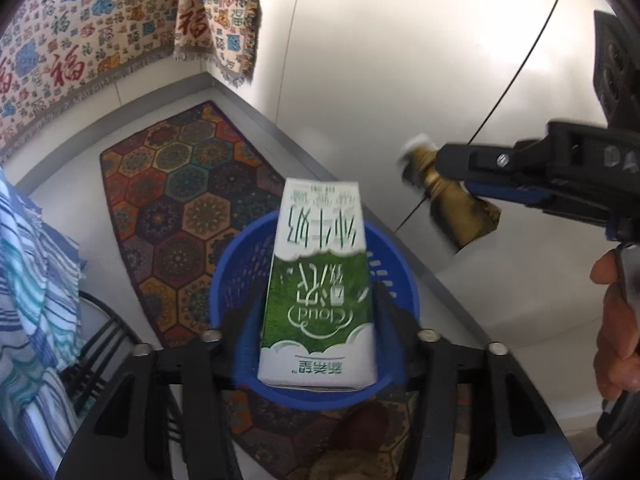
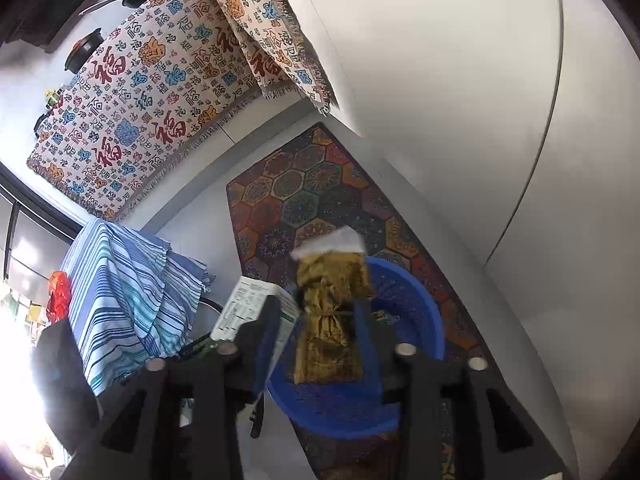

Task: Collect trash
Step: 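Carry carton and foil bag to the blue wastebasket and open both tools, then move both tools back over the table toward the remaining trash, then grasp the orange-and-white wrapped bag with the left tool, then grasp the yellow-green snack bar wrapper with the right tool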

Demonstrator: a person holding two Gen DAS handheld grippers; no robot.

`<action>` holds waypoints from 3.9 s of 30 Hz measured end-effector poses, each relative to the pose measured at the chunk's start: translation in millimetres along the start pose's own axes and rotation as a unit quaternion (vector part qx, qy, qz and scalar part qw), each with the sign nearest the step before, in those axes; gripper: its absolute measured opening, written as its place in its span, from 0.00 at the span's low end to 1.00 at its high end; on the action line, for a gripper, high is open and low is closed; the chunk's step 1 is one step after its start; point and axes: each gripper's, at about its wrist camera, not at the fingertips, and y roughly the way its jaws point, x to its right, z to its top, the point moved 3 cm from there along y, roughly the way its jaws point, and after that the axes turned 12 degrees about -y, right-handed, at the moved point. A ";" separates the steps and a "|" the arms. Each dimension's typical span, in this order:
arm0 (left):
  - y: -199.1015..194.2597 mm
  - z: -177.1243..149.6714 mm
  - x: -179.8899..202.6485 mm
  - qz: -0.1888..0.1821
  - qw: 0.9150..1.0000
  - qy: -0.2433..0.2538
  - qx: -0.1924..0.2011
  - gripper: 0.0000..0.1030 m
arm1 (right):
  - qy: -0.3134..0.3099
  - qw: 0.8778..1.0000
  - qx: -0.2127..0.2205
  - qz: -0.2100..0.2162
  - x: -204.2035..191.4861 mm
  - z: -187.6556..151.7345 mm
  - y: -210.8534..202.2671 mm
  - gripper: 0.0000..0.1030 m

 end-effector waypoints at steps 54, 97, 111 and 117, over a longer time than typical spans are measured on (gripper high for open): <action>-283.5 -133.3 -375.4 0.221 0.935 -0.229 0.156 0.94 | -0.436 0.896 0.009 0.078 -438.8 -91.8 48.5 0.62; -300.5 -179.9 -422.1 0.292 0.898 -0.290 0.157 0.88 | -0.271 0.951 -0.021 0.146 -495.2 -82.2 59.7 0.66; -296.3 -176.2 -421.8 0.288 0.901 -0.286 0.153 0.95 | -0.395 0.913 -0.017 0.097 -574.2 -91.2 83.1 0.33; -294.2 -175.8 -420.4 0.289 0.901 -0.285 0.151 0.96 | -0.514 0.850 -0.050 0.106 -542.2 -118.1 52.3 0.24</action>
